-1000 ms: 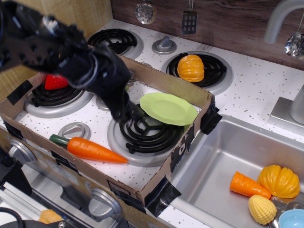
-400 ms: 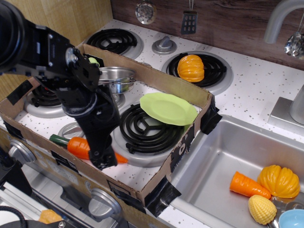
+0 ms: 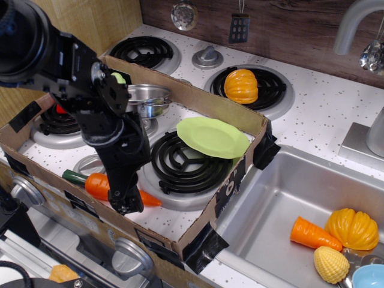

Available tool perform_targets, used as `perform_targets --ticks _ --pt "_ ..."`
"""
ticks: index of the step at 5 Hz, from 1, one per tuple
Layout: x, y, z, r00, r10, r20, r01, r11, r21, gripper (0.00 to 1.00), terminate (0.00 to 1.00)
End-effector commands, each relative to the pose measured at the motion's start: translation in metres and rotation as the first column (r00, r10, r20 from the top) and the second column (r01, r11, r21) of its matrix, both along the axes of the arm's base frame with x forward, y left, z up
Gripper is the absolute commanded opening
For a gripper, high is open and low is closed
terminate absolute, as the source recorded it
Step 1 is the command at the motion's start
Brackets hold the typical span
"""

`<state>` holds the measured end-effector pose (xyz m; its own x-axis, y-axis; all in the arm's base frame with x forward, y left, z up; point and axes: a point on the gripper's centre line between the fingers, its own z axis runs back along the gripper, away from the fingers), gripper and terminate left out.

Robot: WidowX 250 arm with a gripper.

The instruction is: Put carrot on plate

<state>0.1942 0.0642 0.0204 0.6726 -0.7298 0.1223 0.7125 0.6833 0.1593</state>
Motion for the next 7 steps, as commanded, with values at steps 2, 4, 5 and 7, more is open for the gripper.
perform_targets --ticks 2,4,5,7 --pt "0.009 0.016 -0.019 0.999 -0.038 0.017 0.038 0.999 -0.032 1.00 0.00" --pt "0.015 0.021 -0.021 0.998 -0.062 0.022 0.063 0.998 -0.025 0.00 0.00" --pt "0.016 0.019 -0.012 1.000 -0.005 0.005 0.005 0.999 0.035 0.00 0.00" --pt "0.030 0.012 0.025 1.000 0.023 -0.003 -0.023 0.992 0.123 0.00 0.00"
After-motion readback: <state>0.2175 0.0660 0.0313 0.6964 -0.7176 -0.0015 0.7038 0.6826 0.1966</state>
